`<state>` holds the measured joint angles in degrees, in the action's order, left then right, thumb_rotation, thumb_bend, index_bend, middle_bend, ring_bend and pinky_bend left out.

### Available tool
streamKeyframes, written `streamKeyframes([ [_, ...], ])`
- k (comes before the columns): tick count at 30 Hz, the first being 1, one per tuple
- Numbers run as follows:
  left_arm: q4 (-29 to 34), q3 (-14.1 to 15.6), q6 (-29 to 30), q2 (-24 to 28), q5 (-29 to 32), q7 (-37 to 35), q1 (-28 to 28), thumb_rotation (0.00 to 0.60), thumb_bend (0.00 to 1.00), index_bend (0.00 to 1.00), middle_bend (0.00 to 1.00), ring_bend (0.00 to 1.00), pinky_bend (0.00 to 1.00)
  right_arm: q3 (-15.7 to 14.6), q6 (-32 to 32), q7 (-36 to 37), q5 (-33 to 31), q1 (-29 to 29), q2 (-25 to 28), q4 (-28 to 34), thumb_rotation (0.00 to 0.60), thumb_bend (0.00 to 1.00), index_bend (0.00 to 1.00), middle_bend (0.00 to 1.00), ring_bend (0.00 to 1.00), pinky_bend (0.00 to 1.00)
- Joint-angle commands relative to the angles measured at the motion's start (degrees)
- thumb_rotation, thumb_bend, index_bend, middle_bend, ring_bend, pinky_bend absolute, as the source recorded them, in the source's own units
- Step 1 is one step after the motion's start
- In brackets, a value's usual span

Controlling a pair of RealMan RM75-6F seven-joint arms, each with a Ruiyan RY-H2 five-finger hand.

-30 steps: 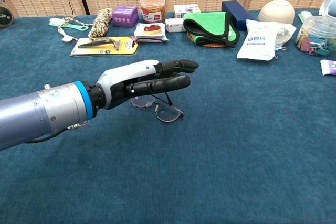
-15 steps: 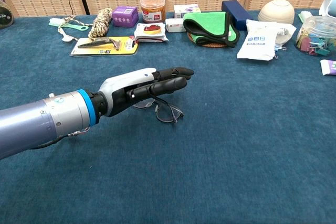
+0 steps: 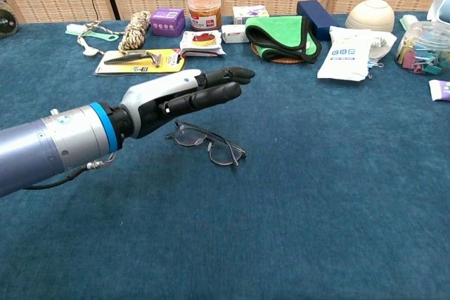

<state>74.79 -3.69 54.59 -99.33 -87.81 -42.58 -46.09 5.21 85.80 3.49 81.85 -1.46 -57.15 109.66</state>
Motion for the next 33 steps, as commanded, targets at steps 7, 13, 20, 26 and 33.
streamKeyframes([
  [7,13.32,0.57,5.31,15.62,2.07,22.05,5.09,0.138,0.02,0.00,0.00,0.00,0.00,0.04,-1.78,0.62,-0.69,-0.79,0.07,-0.81,0.600,0.00,0.03,0.00,0.00,0.00],
  [13,23.73,2.37,5.82,27.27,8.10,35.03,8.92,0.151,0.02,0.00,0.00,0.00,0.00,0.09,-3.27,0.76,-1.63,-1.41,0.00,-1.94,0.600,0.00,0.03,0.00,0.00,0.00],
  [20,30.84,4.99,9.34,37.46,12.14,43.26,13.90,0.160,0.02,0.00,0.00,0.00,0.00,0.27,-4.00,-0.56,-2.46,-1.93,-0.26,-3.06,0.600,0.00,0.05,0.00,0.00,0.00],
  [26,34.57,7.64,14.92,43.61,11.50,48.25,19.00,0.175,0.03,0.00,0.00,0.00,0.00,0.63,-3.88,-3.98,-2.96,-2.51,-1.33,-4.15,0.600,0.00,0.06,0.00,0.00,0.00],
  [33,36.22,9.31,22.25,46.40,9.30,50.35,25.08,0.191,0.03,0.00,0.00,0.00,0.00,1.04,-2.53,-7.65,-3.12,-2.63,-2.83,-5.14,0.600,0.00,0.06,0.00,0.00,0.00],
])
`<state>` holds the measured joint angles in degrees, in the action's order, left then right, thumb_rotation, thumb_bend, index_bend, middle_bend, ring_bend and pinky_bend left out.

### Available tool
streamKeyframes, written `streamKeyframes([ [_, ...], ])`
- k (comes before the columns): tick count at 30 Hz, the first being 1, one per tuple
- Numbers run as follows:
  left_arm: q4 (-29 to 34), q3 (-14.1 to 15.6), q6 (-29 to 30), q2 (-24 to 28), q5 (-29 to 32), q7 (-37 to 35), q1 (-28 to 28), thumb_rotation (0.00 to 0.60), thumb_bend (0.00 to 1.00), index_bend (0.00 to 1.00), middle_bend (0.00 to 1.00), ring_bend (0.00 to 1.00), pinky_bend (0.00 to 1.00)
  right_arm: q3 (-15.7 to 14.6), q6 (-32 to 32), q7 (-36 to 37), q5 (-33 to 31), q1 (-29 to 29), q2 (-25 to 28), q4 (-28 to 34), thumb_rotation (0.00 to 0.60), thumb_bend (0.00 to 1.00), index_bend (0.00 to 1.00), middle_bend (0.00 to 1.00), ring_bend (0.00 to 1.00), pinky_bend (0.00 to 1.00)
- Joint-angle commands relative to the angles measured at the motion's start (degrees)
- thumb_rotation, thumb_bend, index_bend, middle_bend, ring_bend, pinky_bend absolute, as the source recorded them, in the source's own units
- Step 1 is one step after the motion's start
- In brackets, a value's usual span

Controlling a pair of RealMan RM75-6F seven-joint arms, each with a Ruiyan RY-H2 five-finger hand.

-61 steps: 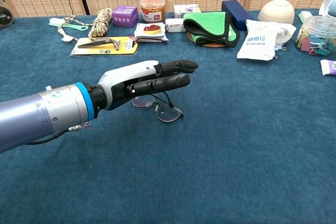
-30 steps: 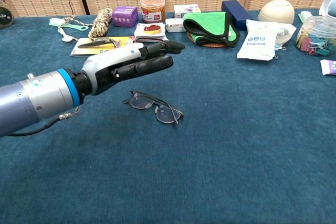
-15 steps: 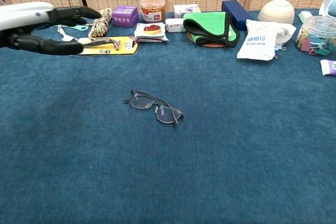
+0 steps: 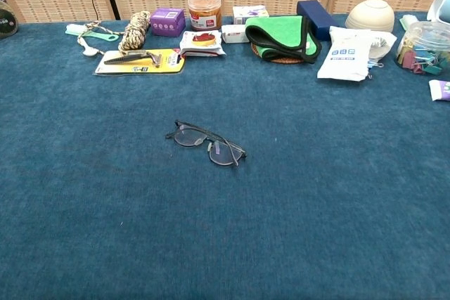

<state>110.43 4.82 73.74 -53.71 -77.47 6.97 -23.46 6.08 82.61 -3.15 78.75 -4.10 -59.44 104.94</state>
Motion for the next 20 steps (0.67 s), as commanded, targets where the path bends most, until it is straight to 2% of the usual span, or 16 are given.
streamKeyframes([
  [1,0.58,1.01,4.52,0.80,-1.44,0.87,3.60,0.195,0.03,0.00,0.00,0.00,0.00,0.22,1.01,-1.35,0.02,0.08,-0.79,-0.52,0.600,0.00,0.06,0.00,0.00,0.00],
  [11,-0.11,1.75,13.79,0.00,-5.34,2.40,11.12,0.216,0.03,0.00,0.00,0.00,0.00,0.05,1.83,-1.93,0.29,0.48,-1.09,-0.42,0.600,0.00,0.06,0.00,0.00,0.00],
  [20,-0.56,1.19,17.99,-1.00,-7.10,3.26,14.99,0.230,0.02,0.00,0.00,0.00,0.00,-0.02,2.38,-1.59,0.55,0.79,-1.26,-0.70,0.600,0.00,0.06,0.00,0.00,0.00],
])
